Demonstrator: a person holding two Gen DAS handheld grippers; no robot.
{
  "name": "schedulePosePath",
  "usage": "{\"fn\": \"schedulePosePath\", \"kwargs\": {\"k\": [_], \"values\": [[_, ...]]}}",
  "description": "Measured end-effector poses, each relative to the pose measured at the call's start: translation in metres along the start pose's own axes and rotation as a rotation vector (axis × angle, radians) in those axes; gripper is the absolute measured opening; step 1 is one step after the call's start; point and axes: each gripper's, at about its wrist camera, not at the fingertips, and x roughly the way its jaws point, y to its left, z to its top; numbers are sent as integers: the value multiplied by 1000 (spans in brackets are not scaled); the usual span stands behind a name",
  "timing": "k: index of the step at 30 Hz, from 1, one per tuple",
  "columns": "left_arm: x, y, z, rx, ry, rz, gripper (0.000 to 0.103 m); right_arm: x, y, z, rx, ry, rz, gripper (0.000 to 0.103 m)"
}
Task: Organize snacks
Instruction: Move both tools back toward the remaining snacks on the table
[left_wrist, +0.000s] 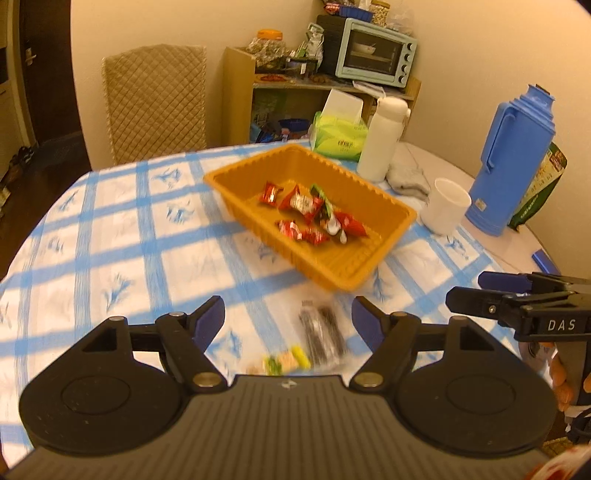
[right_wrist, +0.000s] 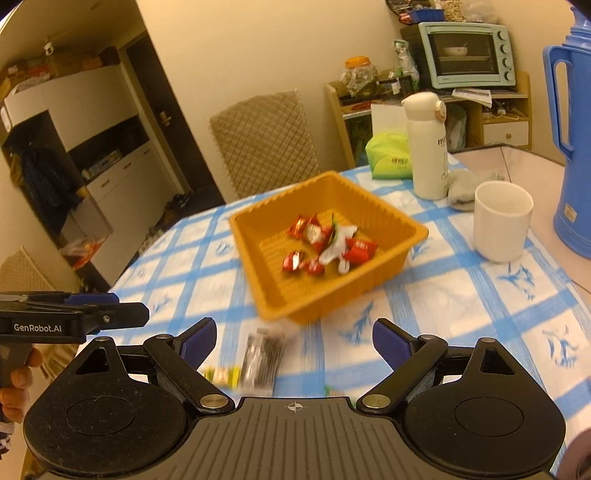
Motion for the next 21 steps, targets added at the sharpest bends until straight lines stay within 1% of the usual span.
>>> {"fn": "schedulePosePath", "kwargs": {"k": [9,14,21], "values": [[-22,-4,-46,-30,48,36,74,-14,4,-34,-41,60,4,91],[-28,-7,-65,-30,75,57,74,-16,4,-50,-73,94,-3,91],[-31,-10,-88,-49,124,61,74,-18,6,-69,-95,141,-6,91]]}}
